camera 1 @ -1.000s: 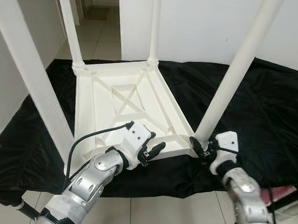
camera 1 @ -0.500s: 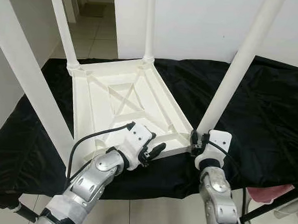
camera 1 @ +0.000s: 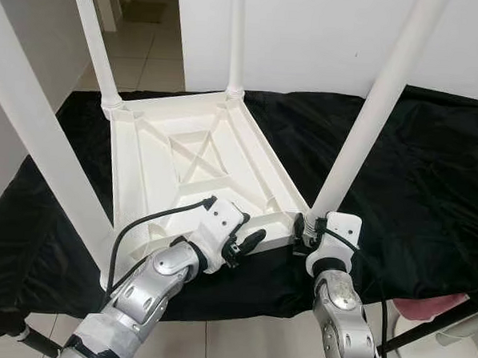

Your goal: Building children table

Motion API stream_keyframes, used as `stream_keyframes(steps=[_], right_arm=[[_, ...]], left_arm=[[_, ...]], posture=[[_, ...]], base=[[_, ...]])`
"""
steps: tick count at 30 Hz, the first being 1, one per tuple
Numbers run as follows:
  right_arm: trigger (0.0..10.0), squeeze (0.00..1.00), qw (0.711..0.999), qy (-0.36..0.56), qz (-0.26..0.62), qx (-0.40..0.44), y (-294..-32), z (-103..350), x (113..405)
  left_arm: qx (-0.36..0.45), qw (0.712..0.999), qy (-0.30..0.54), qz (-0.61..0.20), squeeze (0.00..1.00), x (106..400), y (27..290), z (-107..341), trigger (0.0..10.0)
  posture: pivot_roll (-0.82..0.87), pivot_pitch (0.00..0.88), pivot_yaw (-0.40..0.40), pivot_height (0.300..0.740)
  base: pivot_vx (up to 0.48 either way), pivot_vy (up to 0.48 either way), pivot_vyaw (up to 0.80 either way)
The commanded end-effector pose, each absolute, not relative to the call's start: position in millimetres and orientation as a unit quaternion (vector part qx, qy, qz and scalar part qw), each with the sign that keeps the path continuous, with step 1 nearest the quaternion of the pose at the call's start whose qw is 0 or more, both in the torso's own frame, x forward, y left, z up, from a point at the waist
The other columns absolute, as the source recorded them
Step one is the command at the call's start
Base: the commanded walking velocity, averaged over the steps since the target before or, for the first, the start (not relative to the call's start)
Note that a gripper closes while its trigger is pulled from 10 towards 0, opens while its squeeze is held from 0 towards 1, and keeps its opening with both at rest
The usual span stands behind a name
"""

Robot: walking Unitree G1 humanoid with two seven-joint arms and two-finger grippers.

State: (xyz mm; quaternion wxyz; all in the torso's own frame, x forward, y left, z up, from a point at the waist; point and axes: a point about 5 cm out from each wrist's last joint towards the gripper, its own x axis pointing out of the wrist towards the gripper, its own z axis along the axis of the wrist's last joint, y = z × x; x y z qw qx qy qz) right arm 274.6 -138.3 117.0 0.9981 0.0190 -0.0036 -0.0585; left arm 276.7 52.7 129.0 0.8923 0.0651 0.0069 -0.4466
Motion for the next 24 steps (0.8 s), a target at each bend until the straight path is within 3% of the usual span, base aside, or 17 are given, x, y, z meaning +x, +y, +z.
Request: stream_keyframes(steps=[1,2,3,4,17,24], right_arm=[[10.0,1.00,0.999,0.001,-0.050,0.020,-133.5,114.5,273.3],[10.0,0.44,0.999,-0.003,-0.045,0.016,-134.8,114.5,273.4],[10.0,0.44,0.999,-0.006,-0.042,0.014,-135.8,114.6,273.6],[10.0,0.00,0.999,-0.009,-0.034,0.015,-138.5,114.7,275.2],[10.0,0.00,0.996,-0.033,0.081,0.000,-150.2,122.3,289.6],[10.0,0.00,0.978,-0.040,0.202,-0.037,-162.2,130.2,302.0]], left_arm=[[0.071,0.877,0.009,-0.474,0.00,271.0,51.1,127.1,10.0],[0.071,0.878,0.010,-0.474,0.00,270.5,51.3,126.5,10.0],[0.071,0.878,0.011,-0.474,0.00,270.3,51.5,126.2,10.0],[0.073,0.877,0.011,-0.474,0.00,269.9,52.0,125.8,10.0],[0.078,0.873,0.011,-0.482,0.00,266.4,48.7,125.9,10.0],[0.069,0.868,0.007,-0.492,0.00,258.9,41.4,129.0,10.0]], posture=[[0.00,0.000,-0.011,0.740],[0.00,0.000,-0.015,0.740],[0.00,0.000,-0.018,0.740],[0.01,0.000,-0.020,0.740],[0.02,0.000,-0.032,0.740],[0.04,0.000,-0.034,0.740]], base=[[0.000,0.000,0.00],[0.000,0.000,0.00],[0.000,0.000,0.00],[0.000,0.000,0.00],[0.000,0.000,0.00],[0.000,0.000,0.00]])
